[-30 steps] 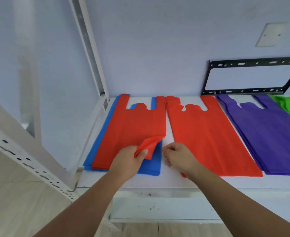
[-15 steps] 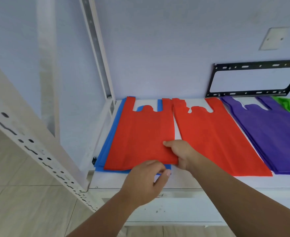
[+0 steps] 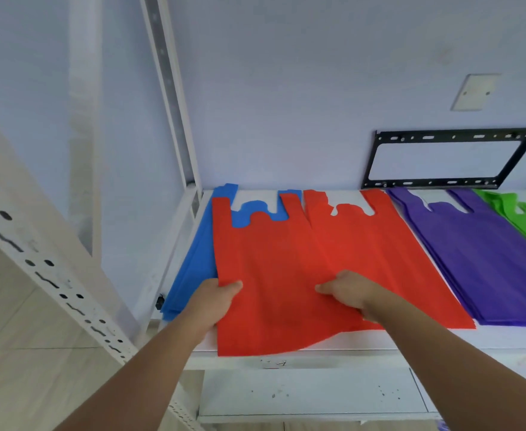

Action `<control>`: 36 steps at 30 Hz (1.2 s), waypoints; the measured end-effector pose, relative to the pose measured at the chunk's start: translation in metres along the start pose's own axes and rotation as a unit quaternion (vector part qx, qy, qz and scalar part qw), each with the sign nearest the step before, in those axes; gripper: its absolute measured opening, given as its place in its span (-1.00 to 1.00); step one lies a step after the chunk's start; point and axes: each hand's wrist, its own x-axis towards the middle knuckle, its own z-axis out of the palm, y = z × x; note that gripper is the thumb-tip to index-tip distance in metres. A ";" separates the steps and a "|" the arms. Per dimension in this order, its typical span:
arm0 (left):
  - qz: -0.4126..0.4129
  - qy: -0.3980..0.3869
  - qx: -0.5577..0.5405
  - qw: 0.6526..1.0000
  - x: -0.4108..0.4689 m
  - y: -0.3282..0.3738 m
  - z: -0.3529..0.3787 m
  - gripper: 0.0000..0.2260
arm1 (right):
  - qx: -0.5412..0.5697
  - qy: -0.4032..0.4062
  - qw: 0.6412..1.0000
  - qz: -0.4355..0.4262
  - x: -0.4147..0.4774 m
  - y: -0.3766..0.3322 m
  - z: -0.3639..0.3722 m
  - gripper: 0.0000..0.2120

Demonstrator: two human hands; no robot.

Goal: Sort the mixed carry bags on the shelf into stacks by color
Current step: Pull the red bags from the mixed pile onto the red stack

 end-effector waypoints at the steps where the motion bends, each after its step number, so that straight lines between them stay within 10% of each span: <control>1: 0.036 0.034 0.091 0.995 0.001 0.000 0.004 -0.80 | -0.090 0.042 0.995 -0.024 0.001 0.001 0.004 -0.68; 6: 0.134 0.184 0.223 0.948 -0.002 0.004 0.016 -0.73 | -0.267 0.152 0.943 -0.128 0.003 0.009 0.014 -0.76; 19: 0.342 0.235 0.112 0.903 -0.004 0.132 0.103 -0.75 | -0.070 0.336 0.895 -0.286 -0.010 0.011 -0.122 -0.70; 36: 0.120 0.123 0.268 0.948 0.024 0.082 0.231 -0.81 | -0.148 0.194 0.961 -0.129 0.042 0.134 -0.199 -0.81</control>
